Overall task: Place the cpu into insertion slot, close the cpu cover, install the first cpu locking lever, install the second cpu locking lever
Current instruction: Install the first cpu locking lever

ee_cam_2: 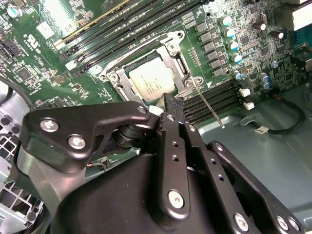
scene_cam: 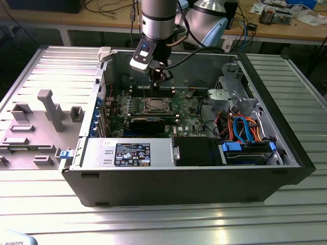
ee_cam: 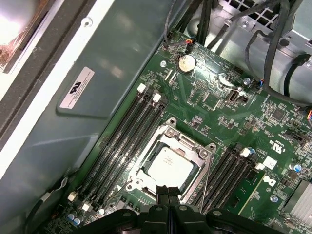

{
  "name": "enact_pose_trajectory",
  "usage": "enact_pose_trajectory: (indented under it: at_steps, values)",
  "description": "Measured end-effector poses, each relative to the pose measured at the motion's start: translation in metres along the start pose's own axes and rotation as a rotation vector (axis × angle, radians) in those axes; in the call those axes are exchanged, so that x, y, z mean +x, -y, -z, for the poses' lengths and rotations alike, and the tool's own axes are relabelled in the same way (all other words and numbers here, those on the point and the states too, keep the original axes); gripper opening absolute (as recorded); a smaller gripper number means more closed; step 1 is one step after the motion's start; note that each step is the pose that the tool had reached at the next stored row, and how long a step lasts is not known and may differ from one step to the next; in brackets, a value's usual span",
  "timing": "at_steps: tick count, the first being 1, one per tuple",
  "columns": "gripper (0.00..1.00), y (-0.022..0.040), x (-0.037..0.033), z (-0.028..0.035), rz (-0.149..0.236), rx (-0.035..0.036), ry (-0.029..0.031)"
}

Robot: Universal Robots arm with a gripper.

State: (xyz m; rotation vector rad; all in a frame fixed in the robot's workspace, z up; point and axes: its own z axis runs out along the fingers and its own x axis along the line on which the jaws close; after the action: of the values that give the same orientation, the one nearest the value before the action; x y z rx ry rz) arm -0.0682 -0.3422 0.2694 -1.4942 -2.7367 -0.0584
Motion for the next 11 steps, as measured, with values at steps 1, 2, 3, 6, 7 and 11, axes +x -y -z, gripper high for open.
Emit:
enact_pose_trajectory:
  at_steps: [1, 2, 3, 6, 7, 11]
  values:
    - [0.11, 0.0, 0.0, 0.0, 0.0, 0.0, 0.0]
    - [0.11, 0.0, 0.0, 0.0, 0.0, 0.0, 0.0]
    - [0.11, 0.0, 0.0, 0.0, 0.0, 0.0, 0.0]
    - [0.11, 0.0, 0.0, 0.0, 0.0, 0.0, 0.0]
    - [0.11, 0.0, 0.0, 0.0, 0.001, 0.0, 0.0]
    - [0.11, 0.0, 0.0, 0.0, 0.001, 0.0, 0.0]
